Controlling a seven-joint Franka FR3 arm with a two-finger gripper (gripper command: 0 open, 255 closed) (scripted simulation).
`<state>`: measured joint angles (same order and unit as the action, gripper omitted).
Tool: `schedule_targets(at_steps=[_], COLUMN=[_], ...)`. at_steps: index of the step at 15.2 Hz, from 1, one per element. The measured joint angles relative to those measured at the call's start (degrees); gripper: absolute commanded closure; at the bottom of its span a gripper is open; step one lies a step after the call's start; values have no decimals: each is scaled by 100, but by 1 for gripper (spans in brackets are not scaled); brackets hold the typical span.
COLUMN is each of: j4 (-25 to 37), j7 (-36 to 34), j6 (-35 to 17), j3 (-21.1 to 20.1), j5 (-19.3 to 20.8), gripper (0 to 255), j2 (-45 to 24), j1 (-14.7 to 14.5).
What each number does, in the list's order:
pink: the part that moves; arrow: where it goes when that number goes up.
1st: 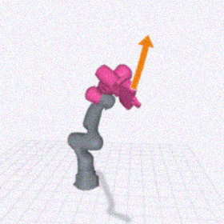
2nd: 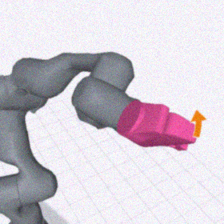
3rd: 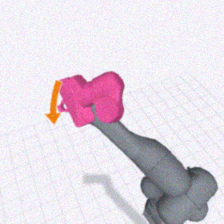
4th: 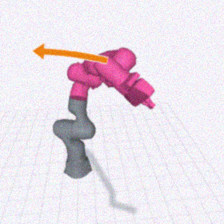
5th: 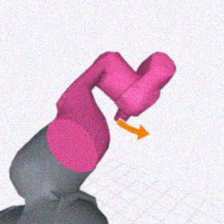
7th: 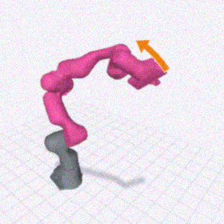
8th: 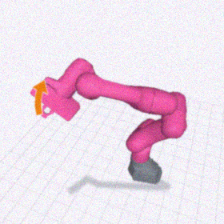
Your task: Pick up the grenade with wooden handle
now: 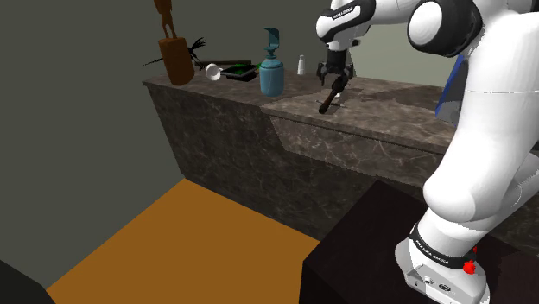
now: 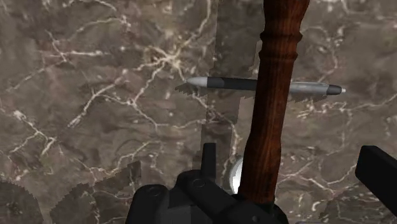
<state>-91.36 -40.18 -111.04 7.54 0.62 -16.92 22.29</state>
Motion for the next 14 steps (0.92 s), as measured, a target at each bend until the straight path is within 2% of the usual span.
schedule_targets(at_steps=[3, 9, 10, 14], j4=[177, -102, -112, -122], j7=[-124, -157, -153, -147], j6=[-41, -434, -458, -483], j3=[69, 71, 72, 73], j5=[-14, -24, -26, -29], gripper=[0, 0, 255, 255], j2=[-184, -296, -309, -321], j1=[65, 69, 73, 78])
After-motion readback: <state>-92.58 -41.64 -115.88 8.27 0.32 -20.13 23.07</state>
